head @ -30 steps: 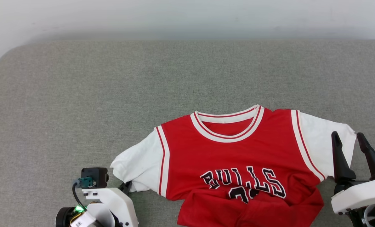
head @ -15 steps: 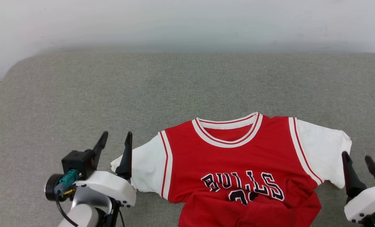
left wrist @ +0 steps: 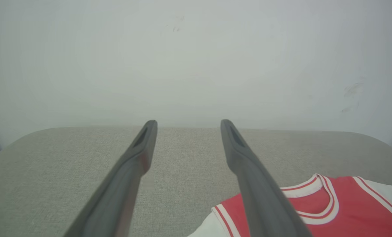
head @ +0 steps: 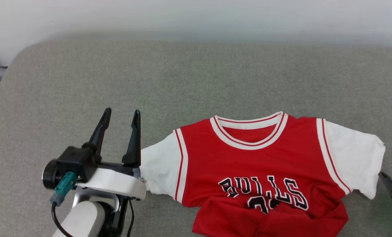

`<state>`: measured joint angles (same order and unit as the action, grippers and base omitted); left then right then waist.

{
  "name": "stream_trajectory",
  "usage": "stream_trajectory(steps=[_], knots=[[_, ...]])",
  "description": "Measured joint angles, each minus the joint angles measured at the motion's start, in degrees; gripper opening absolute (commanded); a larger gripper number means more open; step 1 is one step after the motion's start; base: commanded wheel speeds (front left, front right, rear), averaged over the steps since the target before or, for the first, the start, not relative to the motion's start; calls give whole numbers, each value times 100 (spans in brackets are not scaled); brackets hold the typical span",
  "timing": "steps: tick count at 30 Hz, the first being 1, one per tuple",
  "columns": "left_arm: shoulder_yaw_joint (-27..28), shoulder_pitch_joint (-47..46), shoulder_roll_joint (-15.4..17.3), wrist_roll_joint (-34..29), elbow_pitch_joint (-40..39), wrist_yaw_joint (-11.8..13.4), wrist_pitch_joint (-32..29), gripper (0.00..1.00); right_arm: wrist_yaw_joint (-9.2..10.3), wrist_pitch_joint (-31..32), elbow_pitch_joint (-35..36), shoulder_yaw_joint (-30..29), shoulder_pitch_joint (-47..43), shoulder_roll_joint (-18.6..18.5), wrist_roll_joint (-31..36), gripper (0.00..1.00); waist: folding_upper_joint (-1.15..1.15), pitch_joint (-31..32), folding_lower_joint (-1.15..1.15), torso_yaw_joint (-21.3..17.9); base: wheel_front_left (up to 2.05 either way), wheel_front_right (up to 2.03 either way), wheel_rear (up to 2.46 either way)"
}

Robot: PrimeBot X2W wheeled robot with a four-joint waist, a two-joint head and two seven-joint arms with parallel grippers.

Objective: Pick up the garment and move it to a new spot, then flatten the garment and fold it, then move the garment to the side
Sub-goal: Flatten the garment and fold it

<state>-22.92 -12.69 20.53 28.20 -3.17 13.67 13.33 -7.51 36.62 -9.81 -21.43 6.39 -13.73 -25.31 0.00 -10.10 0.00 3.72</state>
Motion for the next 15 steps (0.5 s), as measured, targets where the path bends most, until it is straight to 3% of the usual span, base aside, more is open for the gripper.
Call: stream_trajectory(steps=[5,15], knots=[[-16,-219,-41,-41,-131,-10,23,100,0,363,-321,140,590,-323,-36,100,0,-336,0,114,0,0,0],[-31,-491,-154,-52,-73,-107,80,100,1,510,-870,523,1374,-720,119,100,0,-1039,0,344,0,0,0]])
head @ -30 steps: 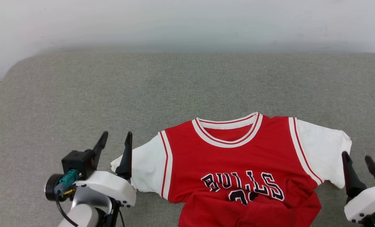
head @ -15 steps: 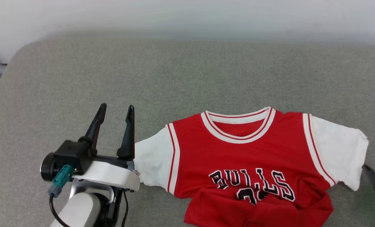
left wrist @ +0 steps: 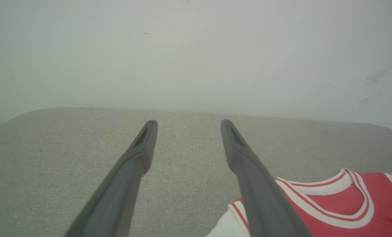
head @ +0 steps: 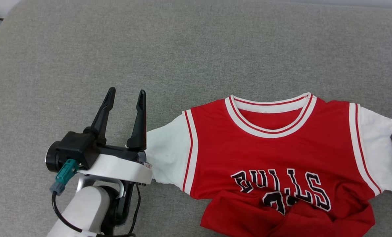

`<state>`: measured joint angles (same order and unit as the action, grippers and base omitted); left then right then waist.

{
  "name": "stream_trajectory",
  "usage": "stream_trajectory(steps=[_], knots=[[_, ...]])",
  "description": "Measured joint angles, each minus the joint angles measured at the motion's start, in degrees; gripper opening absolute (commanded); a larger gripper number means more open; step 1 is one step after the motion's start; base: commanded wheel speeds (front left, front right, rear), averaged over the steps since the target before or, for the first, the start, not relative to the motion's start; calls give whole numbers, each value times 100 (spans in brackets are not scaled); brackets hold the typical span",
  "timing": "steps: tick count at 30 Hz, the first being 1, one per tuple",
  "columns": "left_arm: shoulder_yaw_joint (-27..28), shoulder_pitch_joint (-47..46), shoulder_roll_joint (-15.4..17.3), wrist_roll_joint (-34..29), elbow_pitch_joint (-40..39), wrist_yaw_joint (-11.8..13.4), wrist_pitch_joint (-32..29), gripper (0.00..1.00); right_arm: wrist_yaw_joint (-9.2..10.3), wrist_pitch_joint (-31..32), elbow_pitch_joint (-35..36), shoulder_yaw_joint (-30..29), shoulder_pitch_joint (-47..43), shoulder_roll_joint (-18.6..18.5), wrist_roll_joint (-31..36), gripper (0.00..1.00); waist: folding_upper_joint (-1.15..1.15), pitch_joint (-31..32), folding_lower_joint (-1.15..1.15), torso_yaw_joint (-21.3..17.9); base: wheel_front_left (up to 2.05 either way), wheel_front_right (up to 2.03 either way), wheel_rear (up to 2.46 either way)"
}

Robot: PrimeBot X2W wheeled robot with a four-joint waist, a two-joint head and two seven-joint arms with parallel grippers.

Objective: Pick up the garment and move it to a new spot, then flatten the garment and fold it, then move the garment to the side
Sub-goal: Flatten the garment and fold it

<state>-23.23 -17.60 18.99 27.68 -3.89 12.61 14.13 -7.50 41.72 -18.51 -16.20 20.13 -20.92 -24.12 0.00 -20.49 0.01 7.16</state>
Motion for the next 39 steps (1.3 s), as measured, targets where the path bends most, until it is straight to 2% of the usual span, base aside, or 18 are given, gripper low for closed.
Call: stream_trajectory(steps=[2,3,4,5,9,12,17,21,29,34,39], knots=[[4,-26,-16,22,52,-16,12,100,1,115,-90,82,9,-34,-20,100,0,-72,0,30,0,0,0],[4,-26,-27,25,78,-36,16,100,2,180,-129,101,14,-47,-27,48,0,-92,0,42,0,0,0],[7,-26,-31,31,114,-44,16,100,11,238,-163,107,35,-52,-63,28,0,-103,0,45,0,0,0],[8,-26,-33,35,158,-47,16,100,11,272,-176,122,46,-54,-70,0,0,-102,0,43,0,0,0],[2,-26,-18,131,300,-88,-52,100,8,254,-212,208,41,-45,-134,0,0,-34,0,10,0,0,0],[8,2,45,321,393,-159,-319,100,0,84,-176,225,32,-31,-155,0,0,82,0,-36,0,0,0],[129,116,269,960,446,-386,-1151,100,0,-109,134,201,-69,42,-101,0,0,342,0,-133,0,0,0],[159,144,613,1475,469,-490,-2220,100,-1,-129,472,255,-188,153,-42,0,0,517,-1,-254,0,0,0],[114,198,1134,2248,788,-444,-4003,100,-1,-1,999,416,-381,468,59,0,0,584,0,-575,0,0,0],[-27,226,1284,2408,1093,-405,-4599,100,-1,18,1157,460,-466,601,57,0,0,512,0,-715,0,0,0],[-169,87,1280,2487,1290,-576,-4849,100,-1,15,1179,452,-509,666,40,0,0,431,-1,-806,0,0,0]])
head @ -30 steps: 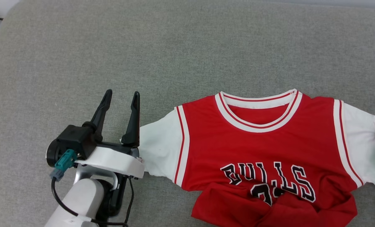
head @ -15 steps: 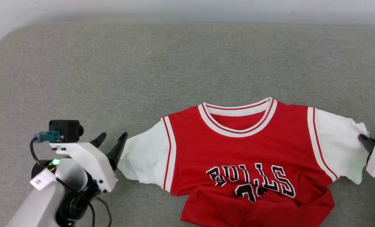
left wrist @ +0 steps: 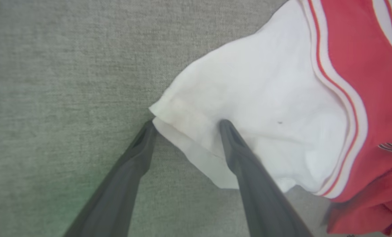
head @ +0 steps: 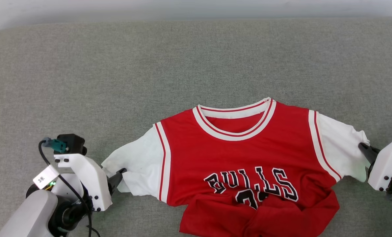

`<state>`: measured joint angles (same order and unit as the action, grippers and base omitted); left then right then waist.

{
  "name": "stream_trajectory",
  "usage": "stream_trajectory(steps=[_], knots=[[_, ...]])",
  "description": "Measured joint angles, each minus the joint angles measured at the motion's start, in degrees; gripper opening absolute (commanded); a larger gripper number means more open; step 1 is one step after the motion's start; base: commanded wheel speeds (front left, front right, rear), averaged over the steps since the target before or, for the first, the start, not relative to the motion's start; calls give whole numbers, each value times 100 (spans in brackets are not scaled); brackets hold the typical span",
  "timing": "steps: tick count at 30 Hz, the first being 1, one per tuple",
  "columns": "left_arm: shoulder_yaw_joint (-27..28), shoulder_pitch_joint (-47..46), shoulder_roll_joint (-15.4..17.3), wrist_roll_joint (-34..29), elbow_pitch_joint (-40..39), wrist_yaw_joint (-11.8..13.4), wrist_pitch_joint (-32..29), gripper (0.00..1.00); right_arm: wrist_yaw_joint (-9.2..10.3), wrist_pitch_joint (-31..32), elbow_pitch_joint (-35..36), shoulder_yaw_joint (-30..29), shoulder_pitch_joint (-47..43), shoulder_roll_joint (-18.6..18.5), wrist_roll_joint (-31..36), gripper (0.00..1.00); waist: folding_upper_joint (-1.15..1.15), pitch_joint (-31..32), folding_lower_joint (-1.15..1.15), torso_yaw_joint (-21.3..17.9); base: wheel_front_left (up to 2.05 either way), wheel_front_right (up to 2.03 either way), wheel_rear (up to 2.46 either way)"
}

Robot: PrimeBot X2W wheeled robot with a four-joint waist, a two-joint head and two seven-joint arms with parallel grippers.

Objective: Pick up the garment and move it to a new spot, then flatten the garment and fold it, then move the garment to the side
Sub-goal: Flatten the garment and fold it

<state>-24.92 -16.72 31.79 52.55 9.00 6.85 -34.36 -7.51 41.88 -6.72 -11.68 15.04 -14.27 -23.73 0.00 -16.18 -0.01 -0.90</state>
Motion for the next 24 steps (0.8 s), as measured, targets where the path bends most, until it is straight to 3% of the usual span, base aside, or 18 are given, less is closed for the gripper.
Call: stream_trajectory(steps=[1,3,4,16,24], knots=[[-44,-36,4,-13,34,-36,-37,64,0,-1,-2,-8,-2,7,0,0,0,-16,0,-10,0,0,0],[-105,-115,2,-47,90,-121,-60,5,0,-9,-12,-12,-1,9,0,0,0,-42,0,-25,0,0,0],[-136,-154,2,-75,121,-141,-77,0,0,-18,-26,-23,0,10,0,0,0,-49,0,-30,0,0,0],[-214,-542,-53,-751,294,-103,726,0,0,-291,-129,14,174,-122,85,0,0,320,1,1,0,0,0],[-5,-1388,3,-1187,544,-27,1422,0,-2,-543,-366,260,676,-301,199,0,0,732,1,32,0,0,0]])
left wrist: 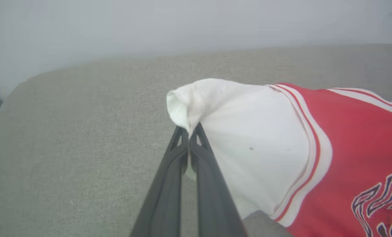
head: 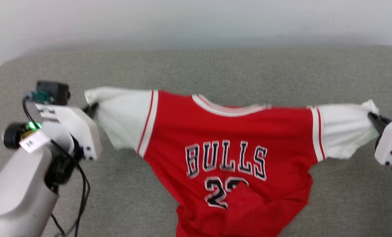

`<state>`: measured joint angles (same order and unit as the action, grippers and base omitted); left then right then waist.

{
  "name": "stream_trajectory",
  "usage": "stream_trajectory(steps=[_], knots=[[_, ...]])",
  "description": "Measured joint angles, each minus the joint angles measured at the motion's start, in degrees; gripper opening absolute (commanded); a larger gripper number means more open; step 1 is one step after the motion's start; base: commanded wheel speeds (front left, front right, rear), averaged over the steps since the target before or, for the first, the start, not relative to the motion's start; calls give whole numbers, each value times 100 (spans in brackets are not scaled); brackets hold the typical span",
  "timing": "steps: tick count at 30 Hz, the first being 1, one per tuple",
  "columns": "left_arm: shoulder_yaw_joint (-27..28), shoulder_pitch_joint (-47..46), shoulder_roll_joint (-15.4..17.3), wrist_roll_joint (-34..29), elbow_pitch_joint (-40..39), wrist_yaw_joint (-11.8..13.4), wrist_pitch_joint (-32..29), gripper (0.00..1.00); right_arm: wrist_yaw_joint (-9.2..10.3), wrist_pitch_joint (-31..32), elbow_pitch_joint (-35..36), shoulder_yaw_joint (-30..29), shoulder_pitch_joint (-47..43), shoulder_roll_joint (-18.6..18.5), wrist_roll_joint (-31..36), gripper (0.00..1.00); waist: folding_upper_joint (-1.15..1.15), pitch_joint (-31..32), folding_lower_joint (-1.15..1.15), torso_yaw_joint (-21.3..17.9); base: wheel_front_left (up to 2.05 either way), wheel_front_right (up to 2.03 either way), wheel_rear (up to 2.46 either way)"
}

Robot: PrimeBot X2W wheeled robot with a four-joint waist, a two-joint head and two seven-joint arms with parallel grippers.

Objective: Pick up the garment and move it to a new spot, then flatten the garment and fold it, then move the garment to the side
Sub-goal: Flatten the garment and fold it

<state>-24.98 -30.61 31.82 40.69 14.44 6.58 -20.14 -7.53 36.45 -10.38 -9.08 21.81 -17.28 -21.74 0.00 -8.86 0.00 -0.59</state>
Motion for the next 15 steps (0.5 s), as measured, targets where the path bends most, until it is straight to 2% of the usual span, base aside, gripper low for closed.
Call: stream_trajectory(steps=[6,9,15], knots=[[149,-1019,-115,-237,413,-53,455,0,0,-267,-338,162,751,-132,133,0,0,130,0,-12,0,0,0],[178,-1540,-176,-291,768,-162,608,0,-1,-504,-522,300,1260,-199,243,0,0,121,0,-50,0,0,0],[299,-2675,-231,-466,1418,-293,1036,0,-1,-1013,-1005,485,2539,-325,495,0,0,-180,0,-104,0,0,0]])
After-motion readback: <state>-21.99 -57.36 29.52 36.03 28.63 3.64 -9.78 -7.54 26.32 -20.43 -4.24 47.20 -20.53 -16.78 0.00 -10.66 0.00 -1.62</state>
